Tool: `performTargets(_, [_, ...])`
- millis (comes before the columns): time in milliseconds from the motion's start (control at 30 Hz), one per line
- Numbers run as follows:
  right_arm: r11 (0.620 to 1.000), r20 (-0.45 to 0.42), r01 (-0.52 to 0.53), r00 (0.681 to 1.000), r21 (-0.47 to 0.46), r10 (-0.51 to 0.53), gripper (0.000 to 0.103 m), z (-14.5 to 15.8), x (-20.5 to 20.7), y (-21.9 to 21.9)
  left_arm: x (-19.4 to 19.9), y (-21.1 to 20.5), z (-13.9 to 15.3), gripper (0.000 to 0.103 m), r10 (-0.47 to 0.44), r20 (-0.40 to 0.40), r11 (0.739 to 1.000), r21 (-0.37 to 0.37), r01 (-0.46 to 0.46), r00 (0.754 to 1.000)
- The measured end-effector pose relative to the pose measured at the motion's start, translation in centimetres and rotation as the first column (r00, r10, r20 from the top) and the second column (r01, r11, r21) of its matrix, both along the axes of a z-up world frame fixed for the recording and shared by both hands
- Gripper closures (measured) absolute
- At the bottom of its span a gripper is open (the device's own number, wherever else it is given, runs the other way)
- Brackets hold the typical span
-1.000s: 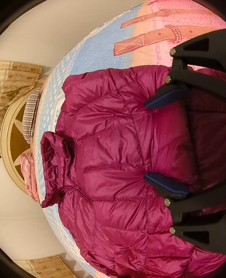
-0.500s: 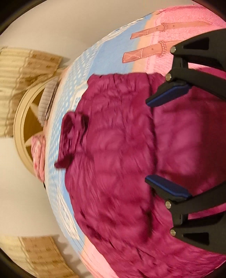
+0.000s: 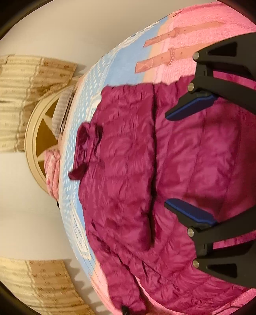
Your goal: Fold large clothes
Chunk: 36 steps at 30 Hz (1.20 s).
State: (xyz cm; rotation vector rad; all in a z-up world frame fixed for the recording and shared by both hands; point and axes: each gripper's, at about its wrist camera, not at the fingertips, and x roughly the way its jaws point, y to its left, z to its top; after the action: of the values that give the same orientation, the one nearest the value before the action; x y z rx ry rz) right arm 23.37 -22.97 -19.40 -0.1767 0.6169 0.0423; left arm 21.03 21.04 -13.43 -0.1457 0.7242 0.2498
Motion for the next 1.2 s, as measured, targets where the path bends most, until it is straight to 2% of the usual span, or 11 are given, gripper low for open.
performTargets(233, [0.994,0.012,0.077,0.997,0.073,-0.078,0.017,0.5,0.2,-3.5,2.9,-2.5,5.9,0.095,-0.054,0.115,0.997,0.062,0.047,0.992])
performTargets(467, [0.987,0.014,0.109,0.994,0.12,-0.111,0.017,0.7,0.0,-5.6,6.0,-11.8,9.9,0.095,-0.25,0.177,0.966,0.12,0.231,0.952])
performTargets(633, [0.981,0.009,0.125,0.992,0.145,-0.128,0.017,0.4,-0.4,-6.8,7.9,-19.5,9.7,0.095,-0.404,0.156,0.91,0.169,0.379,0.901])
performTargets(733, [0.978,0.0,0.138,0.99,0.159,-0.14,0.017,0.0,-0.3,-7.6,8.8,-23.9,8.1,0.094,-0.486,0.125,0.869,0.175,0.463,0.865])
performTargets(867, [0.97,-0.024,0.158,0.987,0.182,-0.157,0.017,-0.8,-0.1,-8.7,9.5,-28.0,5.5,0.09,-0.532,0.068,0.836,0.2,0.511,0.844])
performTargets(900, [0.969,-0.03,0.161,0.987,0.188,-0.158,0.017,-0.9,0.0,-8.9,9.9,-28.9,4.7,0.081,-0.538,0.044,0.83,0.207,0.519,0.842])
performTargets(933, [0.967,-0.038,0.163,0.987,0.194,-0.159,0.017,-1.1,0.1,-9.1,10.0,-29.5,4.1,0.06,-0.538,0.027,0.827,0.21,0.521,0.842])
performTargets(967, [0.966,-0.045,0.164,0.986,0.199,-0.158,0.017,-1.3,0.2,-9.2,10.1,-30.0,3.6,0.047,-0.539,0.023,0.826,0.21,0.523,0.842])
performTargets(1000, [0.965,-0.054,0.165,0.986,0.205,-0.157,0.017,-1.5,0.3,-9.4,10.0,-30.3,3.3,0.027,-0.536,0.039,0.828,0.219,0.517,0.843])
performTargets(1033, [0.964,-0.065,0.166,0.986,0.21,-0.156,0.017,-1.7,0.4,-9.5,9.9,-30.5,3.2,0.017,-0.532,0.062,0.829,0.24,0.505,0.844])
performTargets(1200, [0.961,-0.102,0.17,0.983,0.216,-0.151,0.017,-2.3,0.9,-9.7,9.6,-29.6,2.8,0.016,-0.528,0.064,0.823,0.286,0.491,0.847])
